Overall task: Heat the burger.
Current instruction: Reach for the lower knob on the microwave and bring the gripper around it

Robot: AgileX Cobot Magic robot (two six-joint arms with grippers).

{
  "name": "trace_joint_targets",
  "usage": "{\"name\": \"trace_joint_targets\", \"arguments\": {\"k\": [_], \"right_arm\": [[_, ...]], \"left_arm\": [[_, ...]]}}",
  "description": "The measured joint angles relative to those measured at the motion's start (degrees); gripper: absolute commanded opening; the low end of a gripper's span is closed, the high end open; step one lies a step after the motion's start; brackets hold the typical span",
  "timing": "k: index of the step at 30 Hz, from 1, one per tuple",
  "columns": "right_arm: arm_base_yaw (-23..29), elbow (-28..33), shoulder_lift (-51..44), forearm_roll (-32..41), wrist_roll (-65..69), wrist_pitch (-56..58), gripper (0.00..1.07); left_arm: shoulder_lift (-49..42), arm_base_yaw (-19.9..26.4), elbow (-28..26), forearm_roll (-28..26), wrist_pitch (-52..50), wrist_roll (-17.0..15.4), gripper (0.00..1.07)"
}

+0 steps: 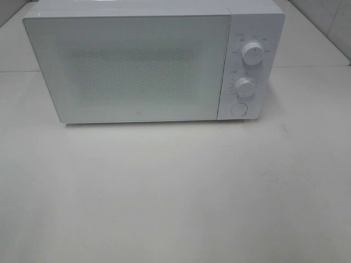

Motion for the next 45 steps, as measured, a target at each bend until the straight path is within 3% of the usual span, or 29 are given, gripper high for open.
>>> {"name": "trace_joint_targets", "arguments": {"k": [14, 37, 45], "right_arm": [[0.0, 0.0, 11.7, 0.0, -1.4, -6.6, 0.77], [0.0, 0.0, 32.9, -1.7, -2.8, -37.3, 0.76], [0.0, 0.0, 44.3, -2.2, -2.8, -56.1, 0.76]], "left_arm": [[0.0, 0.0, 0.0, 0.0, 0.0, 0.0, 1.03], [0.0, 0.0, 0.0, 0.0, 0.0, 0.0, 1.03], [0.0, 0.0, 0.0, 0.0, 0.0, 0.0, 1.03]]}}
